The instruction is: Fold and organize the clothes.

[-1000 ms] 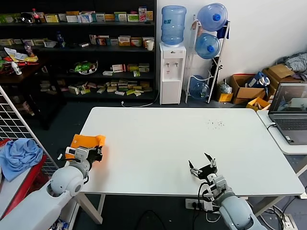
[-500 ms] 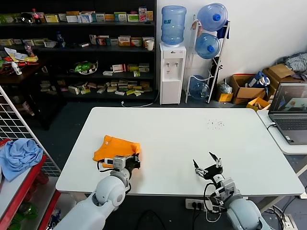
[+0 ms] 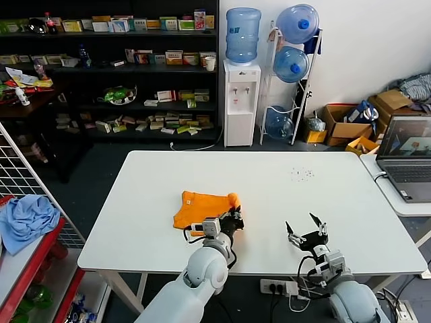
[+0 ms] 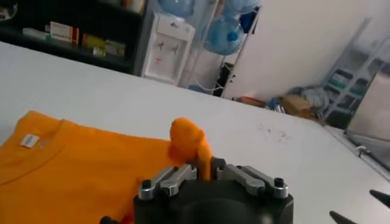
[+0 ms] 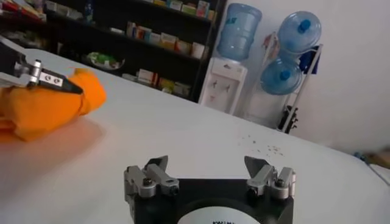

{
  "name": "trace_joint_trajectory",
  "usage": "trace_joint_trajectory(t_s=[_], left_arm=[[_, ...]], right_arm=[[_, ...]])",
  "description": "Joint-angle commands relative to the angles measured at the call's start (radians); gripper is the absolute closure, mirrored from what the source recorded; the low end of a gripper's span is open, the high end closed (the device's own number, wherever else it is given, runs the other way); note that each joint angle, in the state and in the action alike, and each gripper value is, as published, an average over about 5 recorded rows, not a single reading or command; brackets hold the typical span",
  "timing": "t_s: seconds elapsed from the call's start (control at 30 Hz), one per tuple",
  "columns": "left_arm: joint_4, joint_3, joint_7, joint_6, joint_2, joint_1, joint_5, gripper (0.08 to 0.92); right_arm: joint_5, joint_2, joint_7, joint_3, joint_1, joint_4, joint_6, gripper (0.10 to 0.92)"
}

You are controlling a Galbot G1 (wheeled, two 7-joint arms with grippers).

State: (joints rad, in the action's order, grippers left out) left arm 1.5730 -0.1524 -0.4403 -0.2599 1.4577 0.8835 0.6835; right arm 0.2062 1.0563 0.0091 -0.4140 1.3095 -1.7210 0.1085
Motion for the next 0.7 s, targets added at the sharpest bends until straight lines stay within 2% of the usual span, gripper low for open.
trace_joint_trajectory(t_s=[0.03,0.13,0.3,0.37,0.5,0.7], left_arm=[[0.006,-0.025,0.112,0.272,0.028,0.019,-0.077,0.685],[0.076,0.012,0.168,0.316,-0.086,0.068,-0.147,0.598],[0.153,0.137,0.278,0.423,-0.31,0.231,-0.286,0.451],[0.158,0.197,0.313,0.452,-0.366,0.295,-0.333,0.399],[0.144,0.305,0.337,0.493,-0.407,0.376,-0.411,0.286],[0.132,0.402,0.329,0.542,-0.426,0.424,-0.532,0.182]], right_arm=[[0.019,0.008,0.02,-0.041,0.007,-0.003,-0.002,0.203],[0.04,0.022,0.013,-0.069,0.014,-0.011,0.004,0.203],[0.045,0.061,-0.015,-0.132,0.026,-0.015,0.014,0.203],[0.043,0.083,-0.025,-0.158,0.029,-0.019,0.021,0.203],[0.023,0.132,-0.044,-0.195,0.032,-0.028,0.022,0.203],[-0.013,0.168,-0.075,-0.216,0.051,-0.047,0.01,0.203]])
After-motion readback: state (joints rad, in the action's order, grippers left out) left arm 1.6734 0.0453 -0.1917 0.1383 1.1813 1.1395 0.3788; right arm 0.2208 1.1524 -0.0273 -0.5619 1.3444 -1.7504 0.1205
